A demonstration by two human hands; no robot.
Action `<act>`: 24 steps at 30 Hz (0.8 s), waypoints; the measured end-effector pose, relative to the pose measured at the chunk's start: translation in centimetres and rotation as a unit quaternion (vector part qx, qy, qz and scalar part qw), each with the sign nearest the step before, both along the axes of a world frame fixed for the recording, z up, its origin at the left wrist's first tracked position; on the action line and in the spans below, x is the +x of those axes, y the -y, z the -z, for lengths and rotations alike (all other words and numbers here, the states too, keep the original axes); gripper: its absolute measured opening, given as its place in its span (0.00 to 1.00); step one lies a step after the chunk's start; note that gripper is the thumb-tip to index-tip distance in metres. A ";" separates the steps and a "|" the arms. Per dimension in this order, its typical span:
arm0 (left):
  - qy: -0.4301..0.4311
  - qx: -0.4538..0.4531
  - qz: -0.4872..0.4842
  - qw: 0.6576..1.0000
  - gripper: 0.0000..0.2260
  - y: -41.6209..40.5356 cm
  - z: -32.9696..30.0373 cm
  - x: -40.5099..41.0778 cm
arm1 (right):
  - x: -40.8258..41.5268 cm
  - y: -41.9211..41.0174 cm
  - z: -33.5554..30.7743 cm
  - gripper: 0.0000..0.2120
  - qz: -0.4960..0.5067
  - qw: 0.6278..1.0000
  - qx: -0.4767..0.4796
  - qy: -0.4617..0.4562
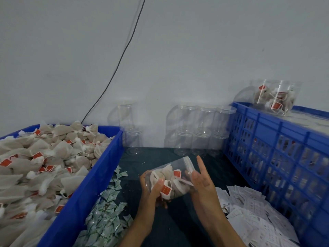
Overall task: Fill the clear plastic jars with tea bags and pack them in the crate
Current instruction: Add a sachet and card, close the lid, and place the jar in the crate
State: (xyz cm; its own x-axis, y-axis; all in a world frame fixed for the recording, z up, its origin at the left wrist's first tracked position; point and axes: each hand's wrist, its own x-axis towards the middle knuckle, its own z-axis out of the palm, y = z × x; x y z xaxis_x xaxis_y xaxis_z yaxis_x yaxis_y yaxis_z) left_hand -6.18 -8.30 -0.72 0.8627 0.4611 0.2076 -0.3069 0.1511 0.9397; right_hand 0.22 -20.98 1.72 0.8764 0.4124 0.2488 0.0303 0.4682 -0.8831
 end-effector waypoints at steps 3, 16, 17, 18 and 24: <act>-0.013 -0.110 0.089 0.990 0.27 0.4 -0.2 0.1 | -0.3 -0.3 0.8 0.47 -0.044 0.997 0.018 -0.055; -0.048 0.035 -0.046 0.997 0.12 -0.9 -0.7 1.7 | -1.2 -1.2 1.2 0.38 0.023 0.997 -0.068 -0.019; -0.024 0.078 -0.048 0.996 0.15 -0.8 -0.8 1.3 | -0.9 -1.0 1.0 0.38 0.035 0.996 -0.073 -0.029; -0.009 0.108 -0.040 0.993 0.18 -0.6 -0.9 1.0 | -0.6 -0.8 0.7 0.39 0.046 0.995 -0.076 -0.039; 0.050 0.158 -0.018 0.986 0.16 2.3 -5.5 3.0 | 1.0 1.8 -5.6 0.26 0.119 0.985 -0.120 -0.026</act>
State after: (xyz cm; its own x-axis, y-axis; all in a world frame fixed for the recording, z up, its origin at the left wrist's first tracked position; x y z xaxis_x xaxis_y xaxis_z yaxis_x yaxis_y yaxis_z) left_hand -3.18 -10.56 4.76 0.8144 0.3898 0.4299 -0.4008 -0.1580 0.9024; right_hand 1.19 -22.74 7.28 0.9642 0.2358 0.1215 0.0658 0.2311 -0.9707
